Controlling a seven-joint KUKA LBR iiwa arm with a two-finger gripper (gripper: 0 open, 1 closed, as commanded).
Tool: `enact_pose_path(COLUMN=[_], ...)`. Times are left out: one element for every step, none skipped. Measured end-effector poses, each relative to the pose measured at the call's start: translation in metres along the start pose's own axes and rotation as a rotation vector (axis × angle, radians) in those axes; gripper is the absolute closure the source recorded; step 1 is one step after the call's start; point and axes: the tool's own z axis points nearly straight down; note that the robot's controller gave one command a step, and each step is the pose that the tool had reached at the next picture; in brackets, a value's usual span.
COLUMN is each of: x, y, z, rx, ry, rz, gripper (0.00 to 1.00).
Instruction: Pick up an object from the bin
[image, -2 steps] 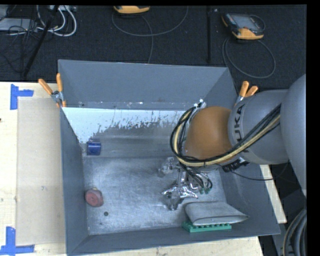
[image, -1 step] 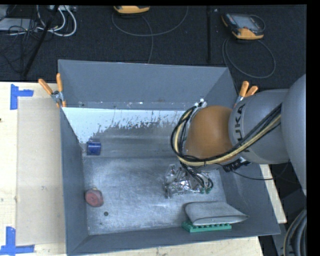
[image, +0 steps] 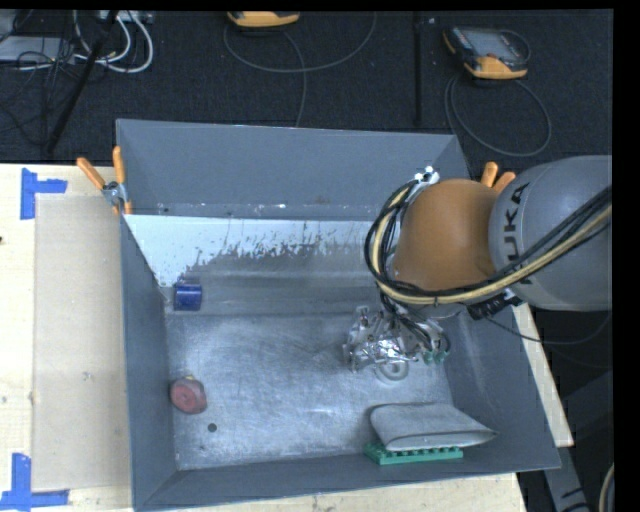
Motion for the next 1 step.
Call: enact_pose_path(x=[-0.0624], y=[-0.0149], z=[-0.0587], rx=[0.001], ry=[-0.006], rz=[0.025], gripper=[1.00])
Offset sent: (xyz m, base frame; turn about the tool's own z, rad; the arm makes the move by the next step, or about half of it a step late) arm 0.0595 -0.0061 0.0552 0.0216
